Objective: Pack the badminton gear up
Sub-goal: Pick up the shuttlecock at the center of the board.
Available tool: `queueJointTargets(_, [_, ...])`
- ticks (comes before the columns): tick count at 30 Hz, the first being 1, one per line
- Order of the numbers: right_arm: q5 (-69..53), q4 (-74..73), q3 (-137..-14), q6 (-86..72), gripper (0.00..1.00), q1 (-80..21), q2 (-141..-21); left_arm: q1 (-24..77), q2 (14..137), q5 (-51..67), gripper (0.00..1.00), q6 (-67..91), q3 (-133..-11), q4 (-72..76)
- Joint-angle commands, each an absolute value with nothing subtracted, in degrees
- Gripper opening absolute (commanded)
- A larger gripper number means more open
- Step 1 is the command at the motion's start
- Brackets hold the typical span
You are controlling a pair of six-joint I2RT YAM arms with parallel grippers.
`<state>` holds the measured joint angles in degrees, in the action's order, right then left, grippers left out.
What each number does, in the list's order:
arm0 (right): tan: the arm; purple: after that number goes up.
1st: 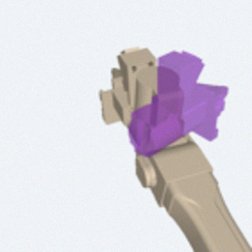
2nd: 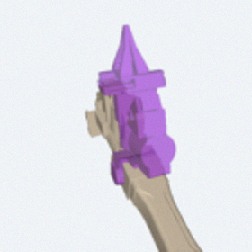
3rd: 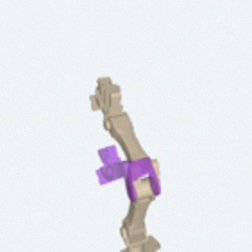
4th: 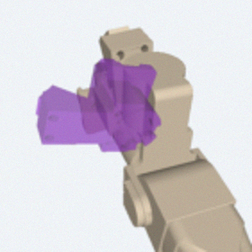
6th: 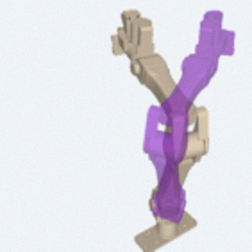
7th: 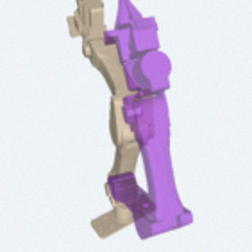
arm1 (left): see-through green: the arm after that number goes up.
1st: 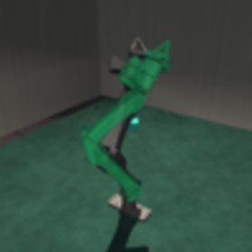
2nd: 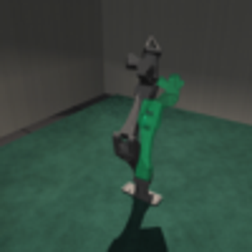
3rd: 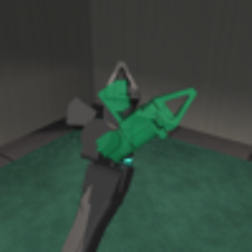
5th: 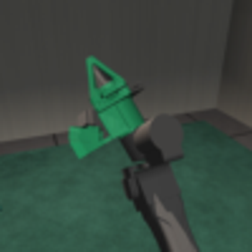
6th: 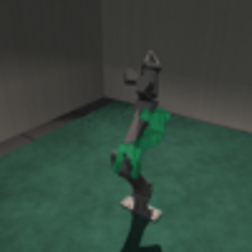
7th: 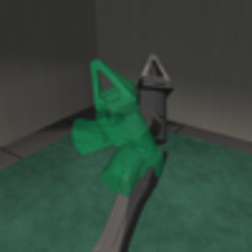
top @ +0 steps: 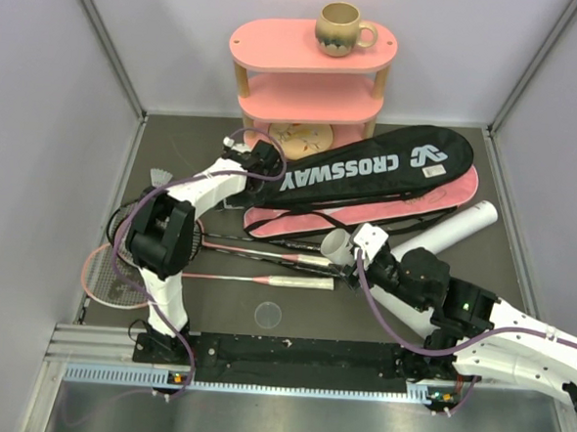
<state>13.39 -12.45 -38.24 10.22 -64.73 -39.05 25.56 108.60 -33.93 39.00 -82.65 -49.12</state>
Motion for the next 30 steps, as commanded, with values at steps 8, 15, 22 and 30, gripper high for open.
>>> queueJointTargets(8, [13.3, -10.6, -38.1, 8.3, 0.00, -64.7, -38.3, 23.2, 117.3, -37.3, 0.70, 41.0, -92.6, -51.6])
queueJointTargets(15, [13.9, -10.1, -37.6, 8.4, 0.00, -64.7, -39.1, 22.1, 114.5, -37.6, 0.11, 38.6, -91.8, -50.9])
queueJointTargets(22, [6.9, -9.3, -37.0, 11.9, 0.00, -64.7, -41.4, 22.0, 86.1, -20.8, 0.00, 33.8, -74.6, -41.9])
queueJointTargets(30, [-7.7, -4.5, -35.3, 16.0, 0.00, -64.8, -40.2, 21.2, 53.8, 52.3, 0.00, 42.5, -50.1, 5.6])
